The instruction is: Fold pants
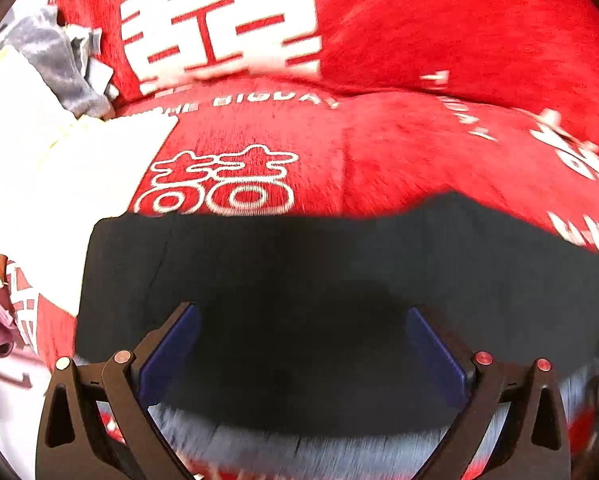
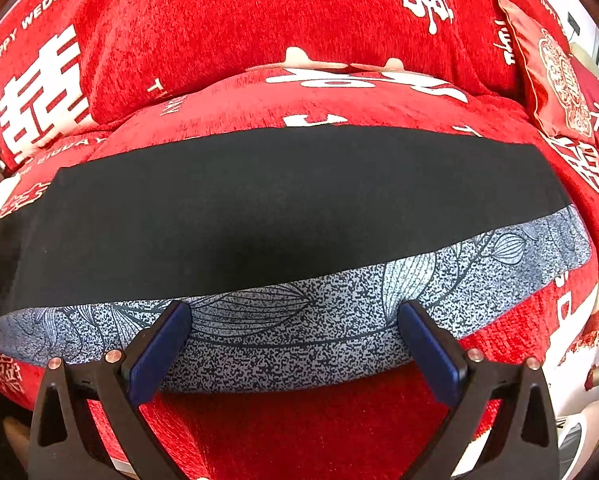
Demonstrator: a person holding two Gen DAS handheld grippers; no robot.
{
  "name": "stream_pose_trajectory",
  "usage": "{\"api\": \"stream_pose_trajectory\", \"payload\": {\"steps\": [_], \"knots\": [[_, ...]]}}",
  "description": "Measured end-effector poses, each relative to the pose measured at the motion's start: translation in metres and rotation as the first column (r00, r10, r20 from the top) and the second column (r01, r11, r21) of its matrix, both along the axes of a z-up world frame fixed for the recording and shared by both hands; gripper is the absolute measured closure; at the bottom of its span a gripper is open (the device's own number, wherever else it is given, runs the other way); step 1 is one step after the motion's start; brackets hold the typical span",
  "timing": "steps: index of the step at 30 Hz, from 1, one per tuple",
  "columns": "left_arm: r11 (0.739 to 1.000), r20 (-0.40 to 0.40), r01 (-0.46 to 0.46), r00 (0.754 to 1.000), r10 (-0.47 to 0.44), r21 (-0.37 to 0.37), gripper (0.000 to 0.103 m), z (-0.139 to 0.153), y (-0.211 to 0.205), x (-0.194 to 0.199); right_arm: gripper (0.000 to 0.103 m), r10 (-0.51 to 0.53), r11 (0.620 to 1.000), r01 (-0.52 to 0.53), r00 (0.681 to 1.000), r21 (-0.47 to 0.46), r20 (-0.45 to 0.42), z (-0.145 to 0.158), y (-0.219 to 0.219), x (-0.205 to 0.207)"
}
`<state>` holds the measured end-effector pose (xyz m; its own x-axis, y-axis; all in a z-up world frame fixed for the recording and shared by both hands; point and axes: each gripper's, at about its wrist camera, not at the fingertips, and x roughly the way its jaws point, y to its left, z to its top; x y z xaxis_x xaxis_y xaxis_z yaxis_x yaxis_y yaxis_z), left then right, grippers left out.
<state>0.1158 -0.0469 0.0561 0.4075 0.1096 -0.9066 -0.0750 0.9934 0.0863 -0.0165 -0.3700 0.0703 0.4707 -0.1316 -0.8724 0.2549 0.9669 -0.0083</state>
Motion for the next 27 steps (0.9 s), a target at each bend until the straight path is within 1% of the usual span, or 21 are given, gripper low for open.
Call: {"api": "stream_pose_trajectory", "payload": {"steps": [1, 3, 4, 5, 6, 7, 8, 9, 11, 12, 13, 14, 15, 16, 17, 18, 21, 22, 24, 25, 27], "knots": [[0.999, -0.047, -0.043, 0.998, 0.044, 0.027, 0.000, -0.012, 0.002, 0.020, 0.000, 0.000, 1.000, 0.000, 1.000, 0.001, 0.000, 0.000, -0.001, 0.000], [0.993, -0.105, -0.088, 0.990, 0.096, 0.079, 0.000, -0.030, 0.006, 0.036, 0.000, 0.001, 1.000, -0.001, 1.000, -0.001, 0.000, 0.000, 0.000, -0.001], [0.991, -0.119, -0.099, 0.987, 0.110, 0.095, 0.000, -0.036, 0.012, 0.041, 0.000, 0.001, 1.000, -0.001, 1.000, -0.001, 0.001, 0.000, 0.000, 0.000], [0.989, -0.110, -0.107, 0.987, 0.118, 0.101, 0.000, -0.038, 0.018, 0.042, 0.000, 0.002, 1.000, -0.002, 1.000, 0.001, 0.001, 0.000, -0.001, 0.001], [0.989, -0.099, -0.110, 0.988, 0.120, 0.096, 0.000, -0.037, 0.025, 0.041, 0.000, 0.003, 1.000, -0.003, 1.000, 0.001, 0.001, 0.000, -0.001, 0.001], [0.993, -0.095, -0.104, 0.989, 0.109, 0.062, 0.000, -0.035, 0.032, 0.038, 0.000, 0.003, 1.000, -0.003, 1.000, 0.001, 0.002, 0.000, -0.001, 0.001], [0.992, -0.087, -0.108, 0.990, 0.114, 0.065, 0.000, -0.032, 0.040, 0.034, 0.000, 0.002, 1.000, -0.002, 1.000, 0.001, 0.002, 0.000, -0.001, 0.001], [0.990, -0.079, -0.115, 0.989, 0.121, 0.086, 0.000, -0.031, 0.043, 0.031, 0.000, 0.001, 1.000, -0.001, 1.000, 0.002, 0.002, 0.000, -0.002, 0.001], [0.996, -0.071, -0.083, 0.994, 0.084, 0.013, 0.000, -0.025, 0.051, 0.021, 0.000, -0.008, 1.000, 0.008, 1.000, 0.006, -0.003, 0.003, -0.002, 0.001], [0.997, -0.062, -0.073, 0.995, 0.073, 0.004, 0.000, -0.022, 0.052, 0.018, 0.000, -0.022, 1.000, 0.022, 1.000, 0.004, 0.003, 0.008, -0.001, 0.002], [0.998, -0.053, -0.064, 0.997, 0.065, 0.013, 0.000, -0.020, 0.050, 0.012, 0.000, -0.028, 0.999, 0.028, 0.999, 0.021, 0.034, 0.016, 0.003, 0.002], [0.996, -0.033, -0.068, 0.997, 0.070, 0.059, 0.000, -0.016, 0.044, 0.007, 0.000, -0.016, 0.999, 0.013, 0.998, 0.044, 0.063, 0.021, 0.009, 0.004], [0.996, -0.024, -0.064, 0.998, 0.066, 0.069, 0.000, -0.015, 0.039, 0.005, 0.000, 0.006, 0.999, -0.010, 0.997, 0.053, 0.075, 0.024, 0.017, 0.009], [0.997, -0.020, -0.048, 0.999, 0.049, 0.057, 0.000, -0.013, 0.032, 0.005, 0.000, 0.041, 0.997, -0.045, 0.997, 0.055, 0.072, 0.025, 0.029, 0.019], [0.999, -0.026, -0.028, 0.999, 0.028, 0.030, 0.000, -0.013, 0.024, 0.006, 0.000, 0.081, 0.995, -0.084, 0.995, 0.051, 0.059, 0.024, 0.043, 0.032], [1.000, -0.033, -0.017, 0.999, 0.017, 0.019, 0.000, -0.014, 0.018, 0.009, 0.000, 0.106, 0.993, -0.109, 0.993, 0.045, 0.048, 0.022, 0.054, 0.042], [1.000, -0.045, 0.012, 0.999, -0.011, 0.024, 0.000, -0.014, -0.006, 0.010, 0.000, 0.196, 0.980, -0.196, 0.981, 0.042, 0.003, 0.011, 0.087, 0.079], [0.999, -0.055, 0.029, 0.998, -0.027, 0.033, 0.000, -0.018, -0.012, 0.011, 0.000, 0.230, 0.973, -0.229, 0.973, 0.040, -0.029, 0.004, 0.097, 0.092], [0.997, -0.086, 0.049, 0.995, -0.043, 0.067, 0.000, -0.027, -0.022, 0.013, 0.000, 0.258, 0.966, -0.258, 0.963, 0.009, -0.077, -0.007, 0.104, 0.105], [0.996, -0.100, 0.051, 0.994, -0.043, 0.077, 0.000, -0.033, -0.023, 0.013, 0.000, 0.267, 0.963, -0.268, 0.961, -0.004, -0.071, -0.008, 0.102, 0.108], [0.997, -0.084, 0.031, 0.996, -0.025, 0.074, 0.000, -0.034, -0.023, 0.010, 0.000, 0.245, 0.969, -0.246, 0.967, -0.010, -0.067, -0.006, 0.084, 0.113]]}}
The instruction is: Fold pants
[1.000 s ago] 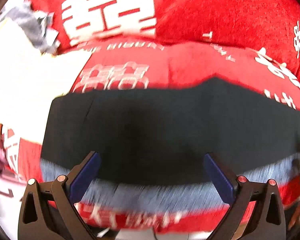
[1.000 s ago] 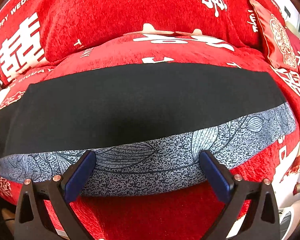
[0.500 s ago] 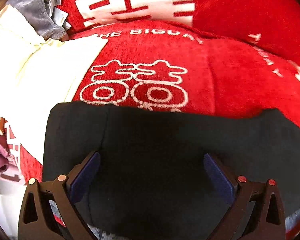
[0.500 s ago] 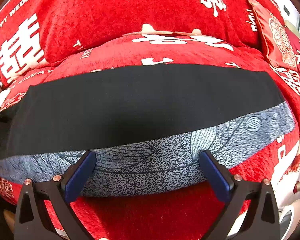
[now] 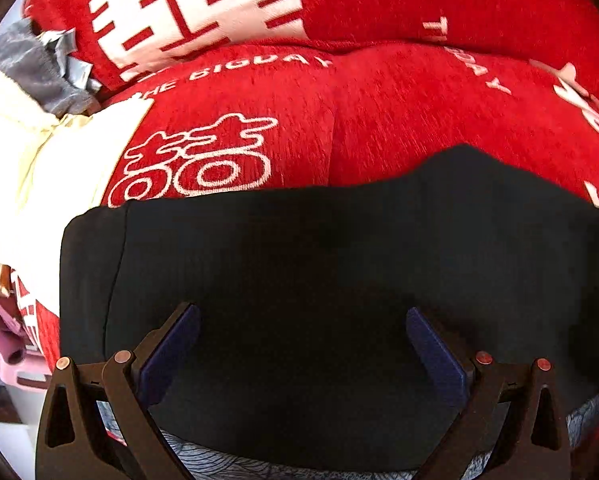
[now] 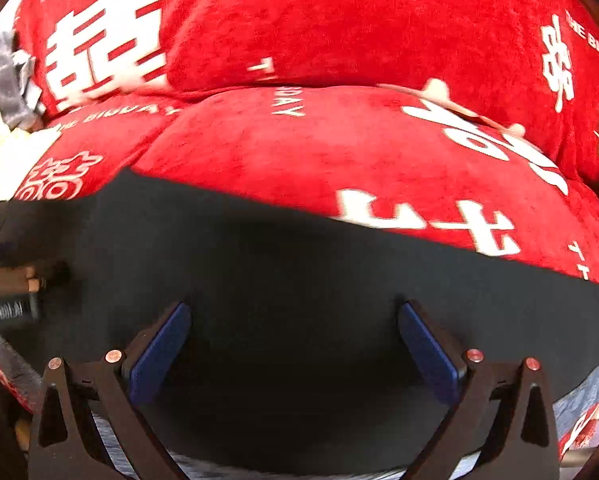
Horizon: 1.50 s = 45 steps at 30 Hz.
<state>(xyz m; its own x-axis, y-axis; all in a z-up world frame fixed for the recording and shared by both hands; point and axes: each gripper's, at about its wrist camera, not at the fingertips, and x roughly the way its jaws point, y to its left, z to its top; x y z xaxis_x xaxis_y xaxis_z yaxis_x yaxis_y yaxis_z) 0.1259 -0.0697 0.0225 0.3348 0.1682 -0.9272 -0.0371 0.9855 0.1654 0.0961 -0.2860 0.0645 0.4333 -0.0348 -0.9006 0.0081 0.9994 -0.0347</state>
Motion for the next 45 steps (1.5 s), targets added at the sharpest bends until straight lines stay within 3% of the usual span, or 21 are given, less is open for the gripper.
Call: {"api": "stream_pose_trajectory", "payload": {"steps": [4, 7, 9, 13, 15, 19, 21, 23, 27, 30, 32, 34, 37, 39, 41, 43, 45], "knots": [[1.000, -0.008, -0.026, 1.000, 0.026, 0.009, 0.000, 0.004, -0.006, 0.004, 0.000, -0.162, 0.987, 0.162, 0.987, -0.017, -0.003, 0.001, -0.078, 0.001], [1.000, -0.001, -0.006, 1.000, 0.006, 0.022, 0.000, 0.010, -0.024, 0.012, 0.000, -0.288, 0.957, 0.288, 0.958, -0.022, 0.016, 0.006, -0.152, -0.004], [1.000, 0.001, 0.015, 1.000, -0.015, -0.003, 0.000, 0.017, -0.040, 0.011, 0.000, -0.363, 0.930, 0.363, 0.932, -0.061, 0.019, 0.007, -0.186, -0.008], [0.994, 0.018, 0.092, 0.996, -0.091, -0.057, 0.000, 0.030, -0.085, -0.005, 0.000, -0.534, 0.845, 0.534, 0.845, -0.007, 0.008, 0.020, -0.245, -0.030], [0.987, 0.010, 0.134, 0.991, -0.134, -0.092, 0.000, 0.029, -0.107, -0.015, 0.000, -0.525, 0.850, 0.522, 0.849, 0.068, 0.059, 0.036, -0.242, -0.053], [0.971, -0.025, 0.205, 0.978, -0.209, -0.126, 0.000, 0.022, -0.155, -0.042, 0.000, -0.326, 0.942, 0.319, 0.944, 0.102, 0.059, 0.042, -0.185, -0.076], [0.961, -0.032, 0.254, 0.965, -0.259, -0.113, 0.000, 0.017, -0.176, -0.055, 0.000, -0.225, 0.971, 0.218, 0.973, 0.099, 0.059, 0.036, -0.153, -0.087], [0.954, -0.018, 0.294, 0.955, -0.296, -0.062, 0.000, 0.014, -0.189, -0.062, 0.000, -0.206, 0.977, 0.202, 0.978, 0.073, 0.043, 0.022, -0.147, -0.093], [0.959, -0.020, 0.277, 0.960, -0.278, -0.059, 0.000, 0.013, -0.195, -0.055, 0.000, -0.325, 0.943, 0.317, 0.943, 0.104, 0.072, 0.019, -0.182, -0.094], [0.966, -0.048, 0.248, 0.967, -0.252, -0.070, 0.000, 0.015, -0.204, -0.042, 0.000, -0.460, 0.888, 0.459, 0.887, 0.019, 0.053, 0.013, -0.224, -0.088], [0.959, -0.042, 0.274, 0.960, -0.278, -0.079, 0.000, 0.022, -0.217, -0.043, 0.000, -0.525, 0.849, 0.516, 0.849, 0.112, 0.063, 0.019, -0.250, -0.100], [0.944, -0.032, 0.316, 0.947, -0.321, -0.096, 0.000, 0.028, -0.235, -0.049, 0.000, -0.553, 0.830, 0.538, 0.827, 0.146, 0.102, 0.032, -0.261, -0.119], [0.918, -0.011, 0.389, 0.920, -0.391, -0.079, 0.000, 0.031, -0.271, -0.064, 0.000, -0.563, 0.825, 0.544, 0.817, 0.153, 0.126, 0.038, -0.265, -0.149], [0.906, -0.030, 0.420, 0.906, -0.422, -0.052, 0.000, 0.023, -0.294, -0.070, 0.000, -0.568, 0.816, 0.545, 0.818, 0.192, 0.094, 0.028, -0.269, -0.160], [0.923, -0.029, 0.383, 0.923, -0.385, -0.044, 0.000, 0.018, -0.302, -0.066, 0.000, -0.557, 0.813, 0.532, 0.829, 0.238, 0.049, 0.013, -0.272, -0.167], [0.938, -0.050, 0.334, 0.939, -0.340, -0.090, 0.000, 0.016, -0.301, -0.055, 0.000, -0.557, 0.808, 0.535, 0.830, 0.249, 0.025, -0.004, -0.276, -0.164], [0.951, -0.083, 0.271, 0.955, -0.285, -0.152, 0.000, 0.013, -0.296, -0.039, 0.000, -0.563, 0.811, 0.530, 0.823, 0.248, 0.080, -0.002, -0.277, -0.160]]}}
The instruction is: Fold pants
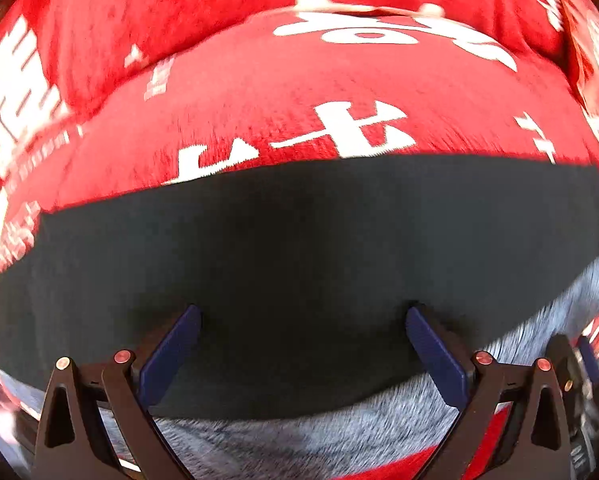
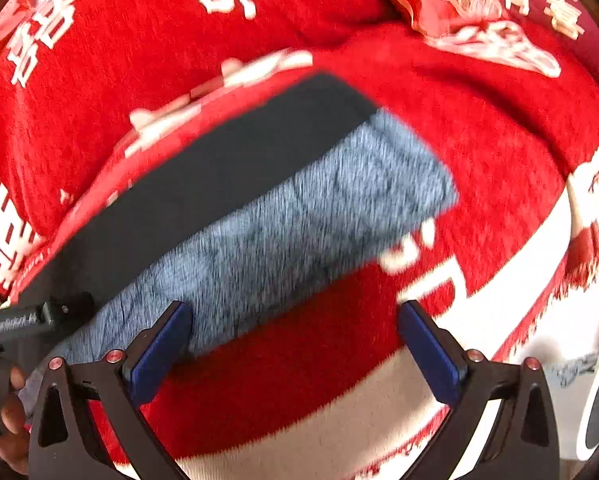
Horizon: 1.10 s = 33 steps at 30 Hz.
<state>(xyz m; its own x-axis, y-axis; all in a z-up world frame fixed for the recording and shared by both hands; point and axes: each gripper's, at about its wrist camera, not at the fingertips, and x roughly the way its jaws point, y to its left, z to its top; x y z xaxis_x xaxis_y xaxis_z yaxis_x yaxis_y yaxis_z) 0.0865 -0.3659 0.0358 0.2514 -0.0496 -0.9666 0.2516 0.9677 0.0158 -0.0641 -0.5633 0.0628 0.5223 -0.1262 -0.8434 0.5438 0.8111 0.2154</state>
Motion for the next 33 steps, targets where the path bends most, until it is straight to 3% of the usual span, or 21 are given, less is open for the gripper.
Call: {"api": "stream_pose_trajectory", "payload": {"steps": [9, 14, 15, 16, 17, 18, 20, 23, 25, 29, 33], "knots": [[1.000, 0.055, -0.006, 0.998, 0.006, 0.001, 0.000, -0.001, -0.008, -0.001, 0.000, 0.033, 0.999, -0.035, 0.992, 0.013, 0.118, 0.006, -0.014, 0.054], [1.000, 0.081, -0.004, 0.997, 0.005, -0.007, 0.000, -0.003, -0.006, 0.000, 0.000, 0.091, 0.992, -0.083, 0.993, -0.097, 0.076, 0.004, -0.002, 0.059], [1.000, 0.088, -0.005, 0.996, 0.006, -0.009, 0.000, -0.003, -0.005, 0.000, 0.003, 0.115, 0.990, -0.108, 0.990, -0.088, 0.081, 0.005, 0.001, 0.060], [1.000, 0.099, -0.005, 0.995, 0.006, -0.011, 0.000, -0.003, -0.005, -0.001, 0.017, 0.139, 0.988, -0.132, 0.987, -0.085, 0.083, 0.006, 0.004, 0.061], [1.000, 0.104, -0.005, 0.995, 0.006, -0.010, 0.000, -0.004, -0.006, -0.001, 0.038, 0.161, 0.983, -0.153, 0.985, -0.106, 0.069, 0.007, 0.008, 0.062], [1.000, 0.106, -0.004, 0.994, 0.005, -0.011, 0.000, -0.003, -0.006, -0.001, 0.043, 0.178, 0.976, -0.171, 0.983, -0.137, 0.043, 0.009, 0.011, 0.065], [1.000, 0.109, 0.002, 0.994, 0.000, -0.015, 0.000, -0.003, -0.005, -0.001, 0.071, 0.175, 0.976, -0.169, 0.984, -0.135, 0.037, 0.014, 0.008, 0.065], [1.000, 0.114, 0.017, 0.993, -0.014, -0.024, 0.000, -0.003, -0.004, -0.001, 0.079, 0.166, 0.981, -0.157, 0.984, -0.115, 0.067, 0.031, 0.004, 0.059], [0.999, 0.121, 0.031, 0.992, -0.028, -0.022, 0.000, -0.003, -0.005, 0.000, 0.081, 0.195, 0.970, -0.178, 0.977, -0.165, 0.090, 0.047, 0.015, 0.058], [0.996, 0.072, 0.079, 0.994, -0.077, -0.033, 0.000, 0.003, -0.002, 0.005, 0.082, 0.268, 0.920, -0.231, 0.960, -0.318, 0.079, 0.080, 0.057, 0.058], [0.996, 0.062, 0.050, 0.997, -0.046, -0.076, 0.000, 0.015, 0.028, 0.007, 0.082, 0.359, 0.862, -0.295, 0.929, -0.413, 0.087, 0.111, 0.100, 0.059]]}}
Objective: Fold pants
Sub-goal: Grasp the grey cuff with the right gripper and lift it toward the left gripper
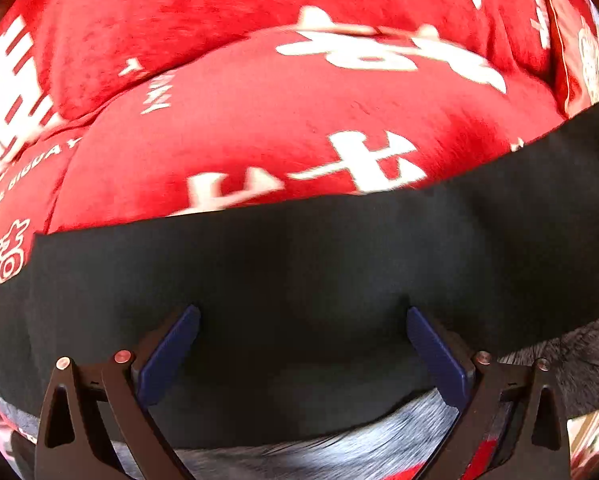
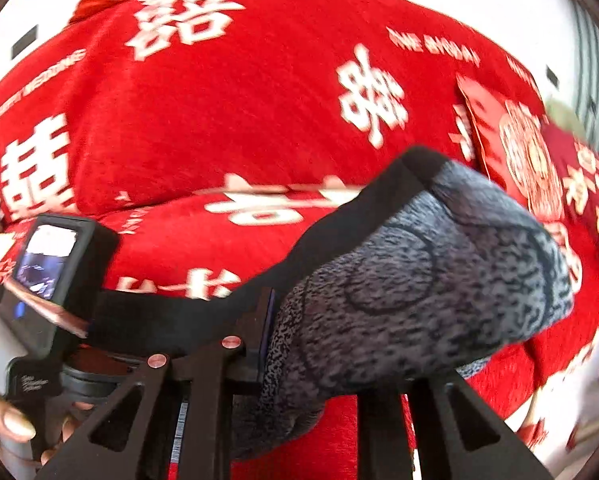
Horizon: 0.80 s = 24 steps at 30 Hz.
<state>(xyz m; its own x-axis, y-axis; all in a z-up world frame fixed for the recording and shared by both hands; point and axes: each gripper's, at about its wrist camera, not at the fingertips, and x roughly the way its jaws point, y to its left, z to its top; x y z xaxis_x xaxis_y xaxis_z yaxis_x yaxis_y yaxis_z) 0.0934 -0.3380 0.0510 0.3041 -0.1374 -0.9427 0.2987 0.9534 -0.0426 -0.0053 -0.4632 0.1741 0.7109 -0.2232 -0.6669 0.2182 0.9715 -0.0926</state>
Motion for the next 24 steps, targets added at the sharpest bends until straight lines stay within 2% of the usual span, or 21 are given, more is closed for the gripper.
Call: {"api": "stream_pose_trajectory", "payload": {"steps": [3, 8, 12, 15, 17, 19, 21, 22, 23, 24], "knots": [[0.995, -0.006, -0.061, 0.998, 0.060, -0.079, 0.000, 0.014, 0.045, 0.003, 0.082, 0.052, 0.998, -0.052, 0.999, -0.029, 0.010, 0.011, 0.025, 0.004], [0.968, -0.010, -0.213, 0.977, 0.213, -0.130, 0.000, 0.021, 0.124, 0.011, 0.082, 0.158, 0.983, -0.158, 0.987, -0.093, -0.012, 0.001, 0.078, 0.009], [0.944, -0.022, -0.301, 0.954, 0.301, -0.135, 0.000, 0.016, 0.170, 0.010, 0.082, 0.275, 0.935, -0.288, 0.957, -0.207, -0.090, -0.035, 0.138, 0.011], [0.926, -0.018, -0.358, 0.933, 0.358, -0.120, 0.000, 0.011, 0.201, 0.006, 0.082, 0.339, 0.900, -0.369, 0.927, -0.232, -0.162, -0.066, 0.171, 0.013], [0.911, -0.009, -0.398, 0.917, 0.400, -0.106, 0.000, 0.010, 0.219, 0.003, 0.081, 0.356, 0.882, -0.402, 0.910, -0.246, -0.212, -0.085, 0.187, 0.015], [0.907, 0.012, -0.413, 0.910, 0.415, -0.084, 0.000, 0.011, 0.227, -0.001, 0.081, 0.353, 0.863, -0.424, 0.895, -0.275, -0.274, -0.104, 0.201, 0.016], [0.909, 0.035, -0.407, 0.911, 0.411, -0.084, 0.000, 0.016, 0.228, -0.004, 0.077, 0.332, 0.847, -0.418, 0.898, -0.329, -0.289, -0.112, 0.210, 0.013], [0.915, 0.034, -0.392, 0.918, 0.396, -0.095, 0.000, 0.019, 0.223, -0.006, 0.071, 0.330, 0.846, -0.419, 0.897, -0.331, -0.293, -0.111, 0.212, 0.012], [0.921, 0.032, -0.377, 0.924, 0.381, -0.103, 0.000, 0.021, 0.218, -0.006, 0.059, 0.326, 0.851, -0.419, 0.894, -0.317, -0.308, -0.108, 0.213, 0.012], [0.927, 0.032, -0.359, 0.931, 0.364, -0.108, 0.000, 0.023, 0.212, -0.006, 0.051, 0.319, 0.863, -0.416, 0.889, -0.288, -0.327, -0.103, 0.212, 0.013]]}}
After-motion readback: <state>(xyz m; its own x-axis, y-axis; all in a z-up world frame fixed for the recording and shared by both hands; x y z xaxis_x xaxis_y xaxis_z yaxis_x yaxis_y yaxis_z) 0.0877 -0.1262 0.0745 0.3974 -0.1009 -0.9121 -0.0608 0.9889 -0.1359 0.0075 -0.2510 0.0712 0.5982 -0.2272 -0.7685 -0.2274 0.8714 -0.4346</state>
